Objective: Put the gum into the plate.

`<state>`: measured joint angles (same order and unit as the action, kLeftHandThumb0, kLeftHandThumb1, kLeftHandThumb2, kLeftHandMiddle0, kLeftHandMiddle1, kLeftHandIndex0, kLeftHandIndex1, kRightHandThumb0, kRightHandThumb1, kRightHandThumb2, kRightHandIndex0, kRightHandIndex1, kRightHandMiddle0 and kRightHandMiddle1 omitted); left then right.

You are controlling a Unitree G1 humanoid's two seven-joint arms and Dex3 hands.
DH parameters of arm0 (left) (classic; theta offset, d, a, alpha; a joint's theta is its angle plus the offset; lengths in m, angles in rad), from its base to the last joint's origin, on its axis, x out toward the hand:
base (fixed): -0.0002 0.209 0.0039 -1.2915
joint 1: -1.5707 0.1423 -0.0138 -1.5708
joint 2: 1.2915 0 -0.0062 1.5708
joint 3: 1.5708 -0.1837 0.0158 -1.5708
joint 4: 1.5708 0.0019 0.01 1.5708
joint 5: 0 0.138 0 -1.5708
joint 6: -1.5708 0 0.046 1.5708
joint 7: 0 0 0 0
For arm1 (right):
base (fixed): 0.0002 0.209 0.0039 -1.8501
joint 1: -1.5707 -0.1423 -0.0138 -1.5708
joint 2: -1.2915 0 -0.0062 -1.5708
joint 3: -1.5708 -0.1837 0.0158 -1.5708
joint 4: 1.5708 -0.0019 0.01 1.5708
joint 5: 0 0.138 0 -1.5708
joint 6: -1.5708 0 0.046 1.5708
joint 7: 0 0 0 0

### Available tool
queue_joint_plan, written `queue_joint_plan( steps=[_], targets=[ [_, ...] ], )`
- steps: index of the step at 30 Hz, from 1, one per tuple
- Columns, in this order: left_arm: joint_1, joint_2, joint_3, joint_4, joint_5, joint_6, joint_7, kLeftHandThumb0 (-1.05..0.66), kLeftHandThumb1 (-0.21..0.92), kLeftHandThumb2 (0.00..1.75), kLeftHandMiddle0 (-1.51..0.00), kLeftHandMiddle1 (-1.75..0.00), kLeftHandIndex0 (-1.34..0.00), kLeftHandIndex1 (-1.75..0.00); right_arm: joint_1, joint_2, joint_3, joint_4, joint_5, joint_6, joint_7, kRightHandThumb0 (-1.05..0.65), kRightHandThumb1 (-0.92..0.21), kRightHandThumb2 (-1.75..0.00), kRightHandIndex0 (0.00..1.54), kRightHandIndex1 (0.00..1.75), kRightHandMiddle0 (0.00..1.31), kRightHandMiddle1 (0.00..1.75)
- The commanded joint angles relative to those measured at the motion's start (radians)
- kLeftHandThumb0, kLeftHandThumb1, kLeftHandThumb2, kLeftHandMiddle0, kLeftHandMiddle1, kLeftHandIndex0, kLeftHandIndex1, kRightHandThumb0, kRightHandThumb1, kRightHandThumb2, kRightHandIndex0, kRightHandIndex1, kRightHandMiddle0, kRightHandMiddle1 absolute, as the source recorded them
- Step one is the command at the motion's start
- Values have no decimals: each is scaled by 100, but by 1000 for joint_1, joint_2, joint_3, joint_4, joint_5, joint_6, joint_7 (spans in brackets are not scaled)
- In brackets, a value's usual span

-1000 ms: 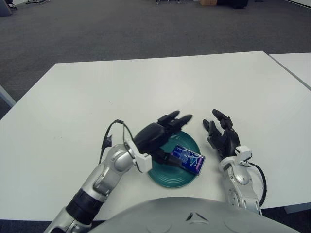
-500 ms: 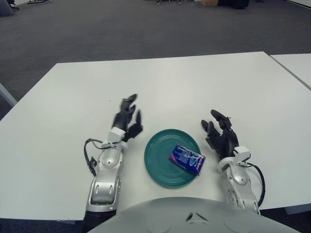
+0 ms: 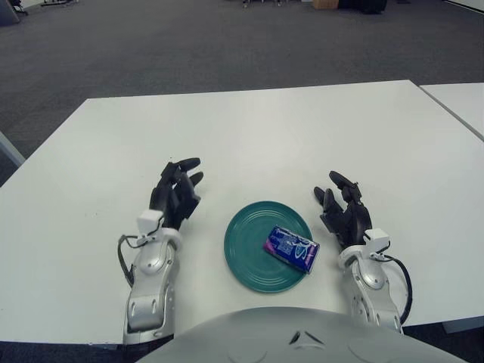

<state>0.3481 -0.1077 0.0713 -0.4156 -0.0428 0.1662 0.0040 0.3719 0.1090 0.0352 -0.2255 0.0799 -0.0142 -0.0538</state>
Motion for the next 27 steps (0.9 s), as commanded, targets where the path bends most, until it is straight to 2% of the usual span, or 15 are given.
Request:
queue_joint_plan(
  steps=[1,8,17,21,25,27],
  targets=[
    [31,-2,12,22,-37,-58,-14,-90,92,90,-52,-80,-47,-118,1,17,-1,39,14,5,0,-66,-92,-72,57,6,0,71],
    [107,-10,-36,29,-32,-134,-18,-89,92,89,-50,-79,-45,-116,-9,12,9,69,3,-7,-4,-67,-92,-71,57,5,0,72],
    [166,29,-85,67,-37,-246,-81,-86,92,88,-50,-79,-42,-116,-13,7,31,88,-2,-23,7,-66,-92,-70,56,4,0,75],
    [194,31,-116,156,-52,-333,-123,-86,92,88,-50,-77,-38,-116,-9,-5,38,86,-3,-18,18,-66,-92,-72,53,3,0,74],
    [184,36,-114,272,-84,-399,-162,-86,92,88,-49,-75,-34,-116,-5,-9,40,79,-2,-6,21,-65,-92,-73,52,2,0,74],
    [175,42,-111,306,-109,-407,-186,-86,92,88,-49,-74,-33,-115,-2,-11,39,75,-3,0,23,-66,-92,-74,52,2,0,73]
  ],
)
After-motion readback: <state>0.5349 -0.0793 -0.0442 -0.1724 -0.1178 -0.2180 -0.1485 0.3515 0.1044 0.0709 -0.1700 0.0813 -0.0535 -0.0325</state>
